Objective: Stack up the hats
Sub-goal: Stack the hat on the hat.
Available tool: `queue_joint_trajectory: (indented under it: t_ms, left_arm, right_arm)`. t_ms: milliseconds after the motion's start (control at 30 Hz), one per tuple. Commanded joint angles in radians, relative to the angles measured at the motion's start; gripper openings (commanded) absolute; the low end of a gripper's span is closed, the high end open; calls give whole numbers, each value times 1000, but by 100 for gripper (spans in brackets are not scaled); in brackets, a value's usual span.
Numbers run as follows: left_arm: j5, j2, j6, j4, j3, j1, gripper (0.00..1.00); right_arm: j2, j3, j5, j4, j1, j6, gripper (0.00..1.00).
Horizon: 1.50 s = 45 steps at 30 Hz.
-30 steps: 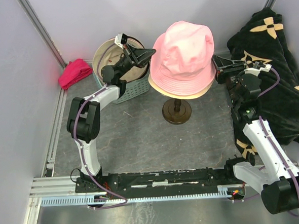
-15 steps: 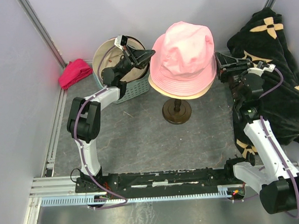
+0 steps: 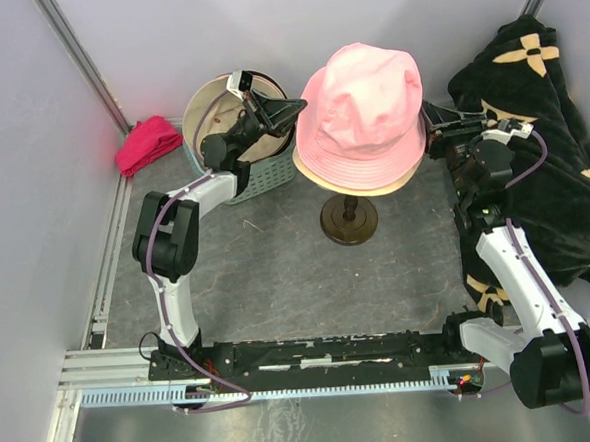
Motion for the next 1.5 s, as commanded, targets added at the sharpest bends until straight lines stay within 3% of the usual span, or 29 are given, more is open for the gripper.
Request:
queue_joint_trajectory:
  t_ms: [0, 567, 700, 833, 867, 1200, 1467]
  left_arm:
    - [13, 23, -39, 70, 14, -4, 3]
    - [21, 36, -42, 70, 15, -9, 3]
    - [19, 39, -49, 78, 16, -9, 3]
    - [19, 34, -49, 82, -2, -10, 3]
    - [17, 34, -48, 83, -10, -10, 3]
    - [-15, 28, -40, 103, -115, 0, 3]
    - [-4, 15, -36, 108, -149, 1, 3]
  right_arm:
    - [-9, -7, -28, 66, -5, 22, 44]
    - [78, -50, -102, 300, -12, 185, 43]
    - [79, -54, -97, 302, -12, 182, 28]
    - [68, -62, -87, 288, -15, 168, 4]
    - [64, -62, -86, 282, -17, 163, 2]
    - [9, -60, -64, 120, -36, 80, 2]
    - [3, -112, -64, 106, -43, 52, 2]
